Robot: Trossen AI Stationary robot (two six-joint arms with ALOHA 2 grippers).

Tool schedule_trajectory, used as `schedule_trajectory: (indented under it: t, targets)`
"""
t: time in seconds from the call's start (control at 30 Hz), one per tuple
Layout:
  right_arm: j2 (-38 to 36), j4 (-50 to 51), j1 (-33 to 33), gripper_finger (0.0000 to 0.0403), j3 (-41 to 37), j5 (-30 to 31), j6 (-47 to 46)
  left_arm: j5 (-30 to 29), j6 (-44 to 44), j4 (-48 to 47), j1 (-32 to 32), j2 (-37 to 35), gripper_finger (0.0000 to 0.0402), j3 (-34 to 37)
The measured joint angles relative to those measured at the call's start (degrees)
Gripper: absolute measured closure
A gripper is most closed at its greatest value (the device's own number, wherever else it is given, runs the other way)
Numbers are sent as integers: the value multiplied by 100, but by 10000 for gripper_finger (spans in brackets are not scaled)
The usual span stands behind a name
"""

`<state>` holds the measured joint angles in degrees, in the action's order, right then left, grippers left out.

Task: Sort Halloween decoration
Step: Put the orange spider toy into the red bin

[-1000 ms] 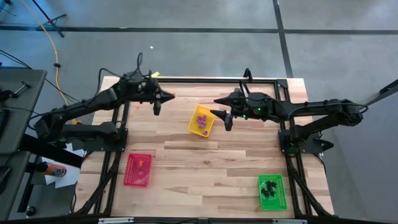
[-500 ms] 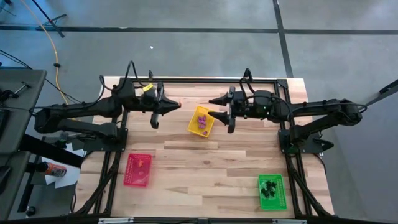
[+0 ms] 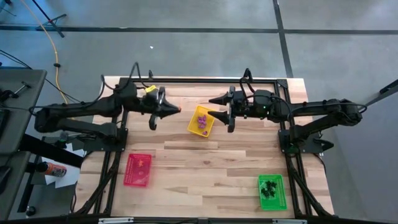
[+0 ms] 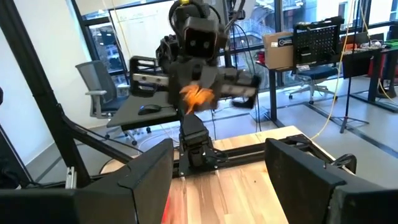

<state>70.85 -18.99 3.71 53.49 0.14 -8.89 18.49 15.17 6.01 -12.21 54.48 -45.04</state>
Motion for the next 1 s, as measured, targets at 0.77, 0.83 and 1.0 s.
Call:
schedule_trajectory:
  t: [0.77, 0.83, 1.0]
  targets:
    - [11, 1366, 503, 156, 0, 65, -4, -695, 5807, -5531, 5619, 714, 401, -91]
    - [11, 1364, 546, 156, 0, 7, -6, -1013, 5812, -5580, 5788, 906, 401, 122]
    - [11, 1364, 609, 156, 0, -22, -6, -1617, 5206, -5550, 5876, 1352, 401, 453]
